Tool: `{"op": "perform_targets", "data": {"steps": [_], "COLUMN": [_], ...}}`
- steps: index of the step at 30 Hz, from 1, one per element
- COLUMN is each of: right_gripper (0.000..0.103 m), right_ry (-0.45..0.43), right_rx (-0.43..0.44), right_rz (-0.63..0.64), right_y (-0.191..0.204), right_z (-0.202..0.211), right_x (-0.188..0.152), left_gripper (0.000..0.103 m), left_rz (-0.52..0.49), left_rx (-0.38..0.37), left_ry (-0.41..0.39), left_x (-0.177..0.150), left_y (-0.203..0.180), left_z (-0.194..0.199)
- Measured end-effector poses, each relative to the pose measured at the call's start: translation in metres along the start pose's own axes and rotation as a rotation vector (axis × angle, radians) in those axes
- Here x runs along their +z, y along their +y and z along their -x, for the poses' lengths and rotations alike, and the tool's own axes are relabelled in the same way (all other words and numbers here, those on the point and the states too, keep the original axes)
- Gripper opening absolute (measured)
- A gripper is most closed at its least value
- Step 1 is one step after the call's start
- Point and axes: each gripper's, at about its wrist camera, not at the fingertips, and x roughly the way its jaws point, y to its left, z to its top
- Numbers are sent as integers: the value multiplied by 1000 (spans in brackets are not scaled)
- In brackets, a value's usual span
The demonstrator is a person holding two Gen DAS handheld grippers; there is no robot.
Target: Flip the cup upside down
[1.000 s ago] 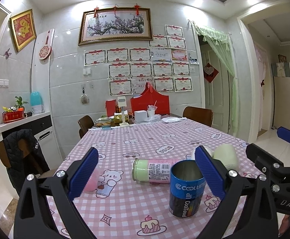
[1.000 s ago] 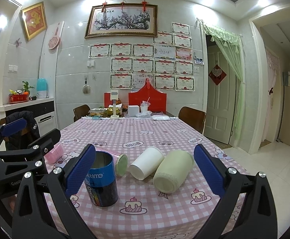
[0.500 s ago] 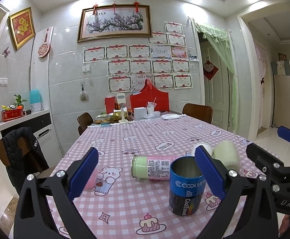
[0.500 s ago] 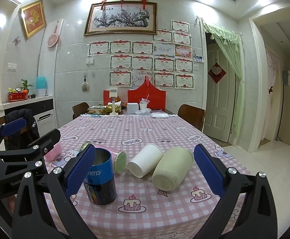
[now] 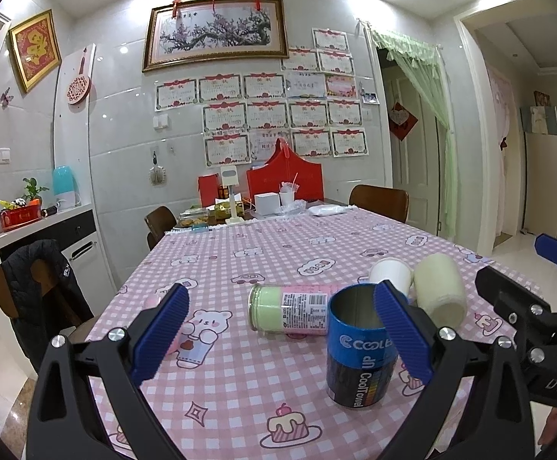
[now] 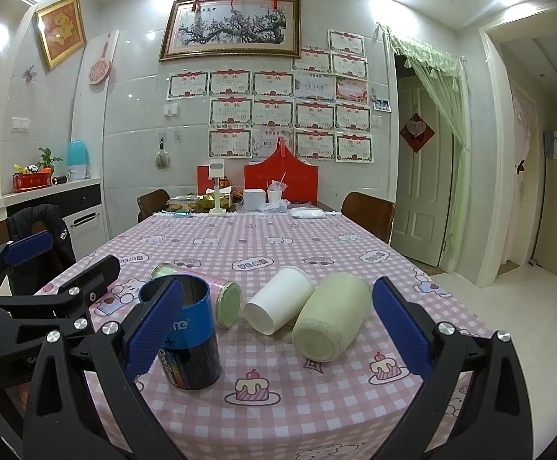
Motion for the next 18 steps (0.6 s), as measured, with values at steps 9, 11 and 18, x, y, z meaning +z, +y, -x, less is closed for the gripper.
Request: {"op": "perform_targets", "data": {"steps": [9, 11, 18], "right_gripper": [95, 95, 95], "right_ry": [62, 92, 189], "right_rx": [-37, -43, -17], "right_rz": [1, -1, -25], "right_y": [-3, -4, -4], "right_z": [-27, -36, -71], "right_x": [-10, -14, -25], "left_gripper": [96, 96, 97], "left_rz": [-10, -12, 49], "left_rx": [10, 14, 5], "left_ry": [89, 115, 152], "left_x": [-11, -15, -23], "left_y": [-2, -1, 17], "left_z": [-24, -31, -46]}}
